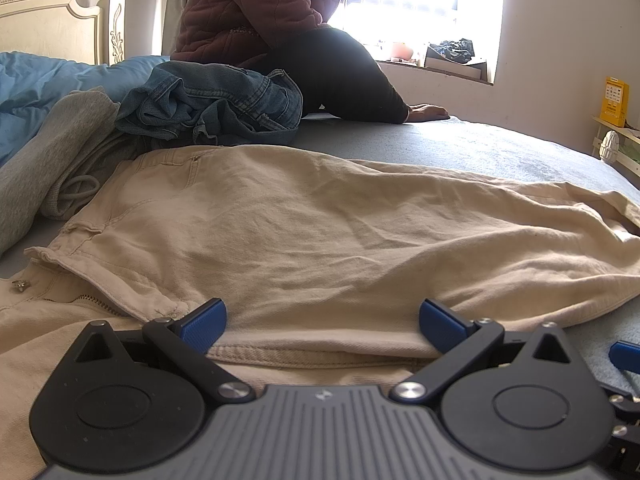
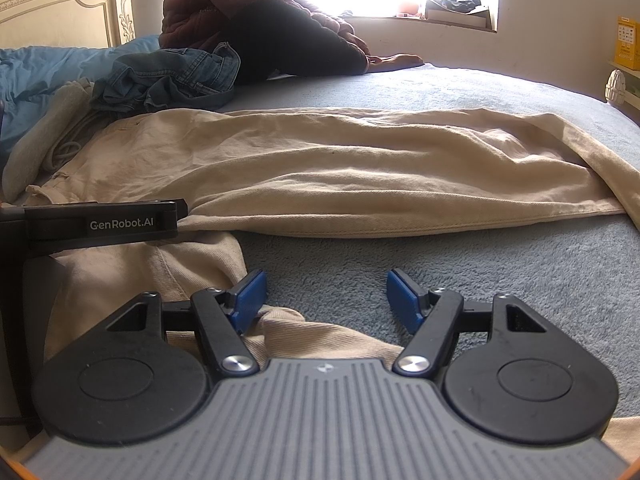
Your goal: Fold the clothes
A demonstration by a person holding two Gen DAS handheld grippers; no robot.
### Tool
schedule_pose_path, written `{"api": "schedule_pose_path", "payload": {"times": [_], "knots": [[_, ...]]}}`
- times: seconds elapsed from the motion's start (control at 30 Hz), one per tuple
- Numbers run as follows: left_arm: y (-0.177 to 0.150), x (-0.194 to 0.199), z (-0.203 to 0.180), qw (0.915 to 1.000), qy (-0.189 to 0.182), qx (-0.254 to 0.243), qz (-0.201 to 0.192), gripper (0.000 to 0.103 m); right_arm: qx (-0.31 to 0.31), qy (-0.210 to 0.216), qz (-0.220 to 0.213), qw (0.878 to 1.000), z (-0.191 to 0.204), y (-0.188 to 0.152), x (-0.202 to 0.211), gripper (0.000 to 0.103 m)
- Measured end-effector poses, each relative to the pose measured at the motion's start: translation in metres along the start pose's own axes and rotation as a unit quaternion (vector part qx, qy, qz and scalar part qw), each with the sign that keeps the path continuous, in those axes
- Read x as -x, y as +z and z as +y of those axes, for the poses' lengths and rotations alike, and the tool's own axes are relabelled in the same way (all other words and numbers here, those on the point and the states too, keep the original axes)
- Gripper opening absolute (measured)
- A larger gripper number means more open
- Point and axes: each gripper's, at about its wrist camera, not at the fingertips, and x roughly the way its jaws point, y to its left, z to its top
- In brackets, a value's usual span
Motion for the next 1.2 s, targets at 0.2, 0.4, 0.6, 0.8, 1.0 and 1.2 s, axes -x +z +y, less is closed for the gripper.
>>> {"api": "schedule_pose_path", "payload": {"times": [0.2,0.4,0.6,0.8,1.0,1.2], "knots": [[-0.0001,0.0001,-0.0001,1.0,0.0,0.0,0.0,0.103,0.0,0.001,0.0,1.0,-0.0007,-0.0001,-0.0003,0.067],[-0.0001,0.0001,-0.0001,1.0,0.0,0.0,0.0,0.103,-0.002,0.002,0.0,1.0,-0.0011,-0.0001,-0.0004,0.067],[-0.0002,0.0,0.0,1.0,0.0,0.0,0.0,0.103,-0.003,0.002,-0.001,1.0,-0.0012,-0.0003,-0.0003,0.067],[-0.0003,0.0001,-0.0001,1.0,0.0,0.0,0.0,0.103,-0.004,0.003,-0.001,1.0,-0.0014,-0.0005,-0.0002,0.068],[-0.0003,0.0002,-0.0002,1.0,0.0,0.0,0.0,0.103,-0.005,0.003,-0.002,1.0,-0.0014,-0.0006,-0.0002,0.068],[-0.0002,0.0002,-0.0001,1.0,0.0,0.0,0.0,0.103,-0.006,0.003,-0.002,1.0,-0.0012,-0.0006,-0.0003,0.068]]}}
